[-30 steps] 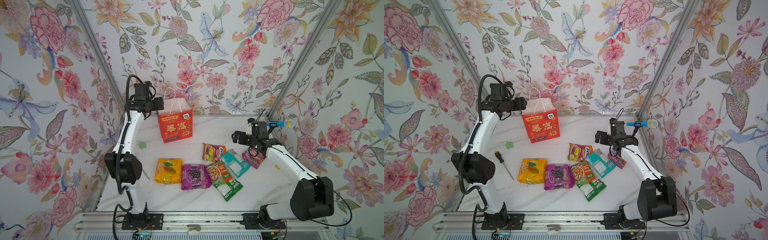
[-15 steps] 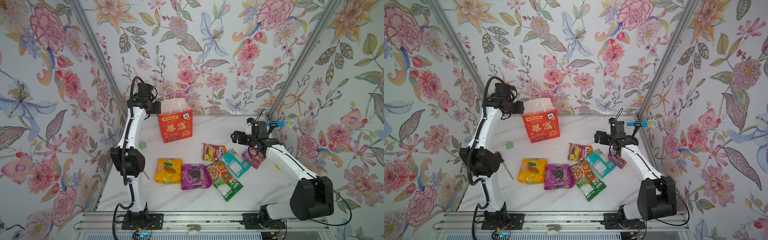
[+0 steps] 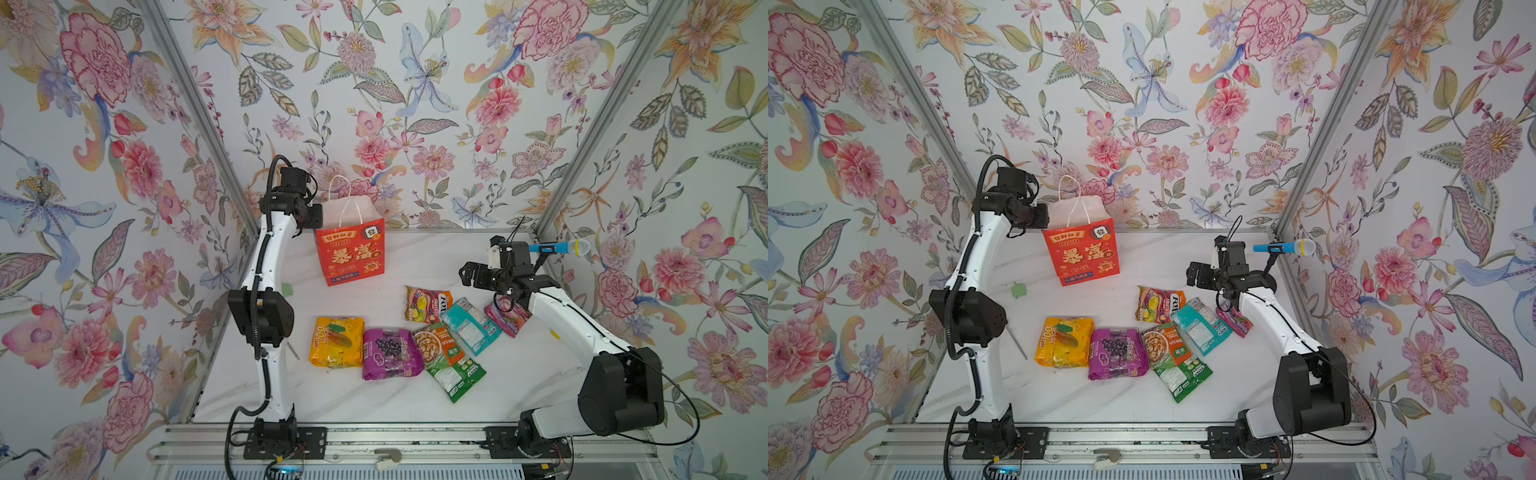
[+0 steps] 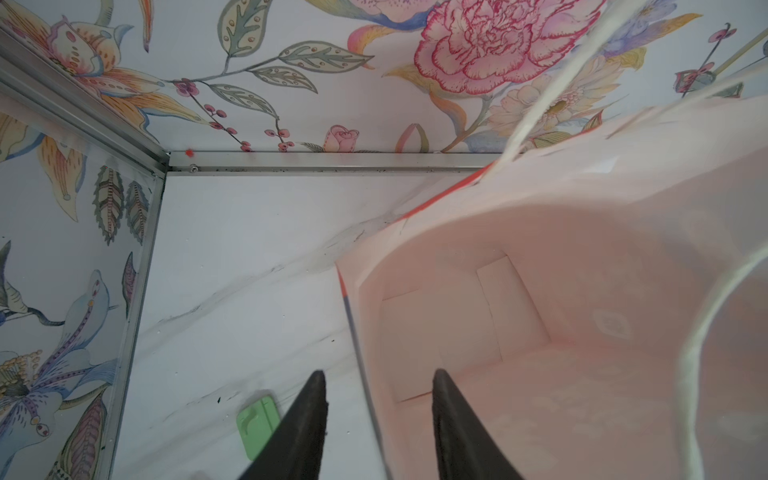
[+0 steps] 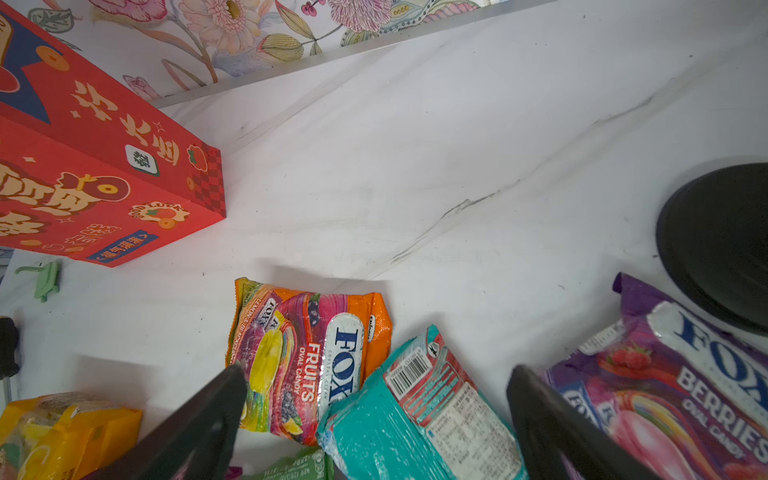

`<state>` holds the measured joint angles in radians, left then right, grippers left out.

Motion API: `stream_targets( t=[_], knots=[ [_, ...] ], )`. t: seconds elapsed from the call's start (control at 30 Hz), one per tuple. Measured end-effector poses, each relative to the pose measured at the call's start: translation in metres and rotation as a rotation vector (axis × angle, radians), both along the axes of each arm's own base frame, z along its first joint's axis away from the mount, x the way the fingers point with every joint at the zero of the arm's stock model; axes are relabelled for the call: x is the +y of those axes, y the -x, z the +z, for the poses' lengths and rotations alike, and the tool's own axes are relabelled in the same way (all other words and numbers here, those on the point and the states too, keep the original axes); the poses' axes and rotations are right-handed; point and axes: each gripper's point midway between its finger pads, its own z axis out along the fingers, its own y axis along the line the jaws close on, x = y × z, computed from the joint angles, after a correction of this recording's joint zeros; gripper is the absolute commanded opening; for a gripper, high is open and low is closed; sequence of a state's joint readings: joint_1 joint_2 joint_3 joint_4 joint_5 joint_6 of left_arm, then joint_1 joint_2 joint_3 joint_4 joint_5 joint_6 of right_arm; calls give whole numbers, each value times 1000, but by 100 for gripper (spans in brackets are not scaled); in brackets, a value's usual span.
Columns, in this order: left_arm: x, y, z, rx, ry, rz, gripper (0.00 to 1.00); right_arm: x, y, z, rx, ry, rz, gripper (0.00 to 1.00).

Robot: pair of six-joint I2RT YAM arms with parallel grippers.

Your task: Place the snacks into the paper bag

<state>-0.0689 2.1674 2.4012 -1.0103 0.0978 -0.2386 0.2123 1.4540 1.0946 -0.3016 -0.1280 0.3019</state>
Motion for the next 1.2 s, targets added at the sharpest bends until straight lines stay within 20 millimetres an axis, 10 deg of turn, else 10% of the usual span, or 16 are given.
stream_targets(
  t=[0.53, 0.83, 1.0, 1.2],
  knots=[
    [2, 28, -16, 44, 6, 14, 9, 11, 0, -3, 9, -16, 30, 100],
    [6, 66, 15, -55, 58, 67, 10, 70, -4, 26, -45, -77, 146, 99],
    [8, 94, 18, -109, 108, 114, 19, 121, -4, 66, -116, -142, 232, 98],
    [13, 121, 34, -187, 150, 147, 69, 173, 9, 88, -139, -215, 315, 99]
  ],
)
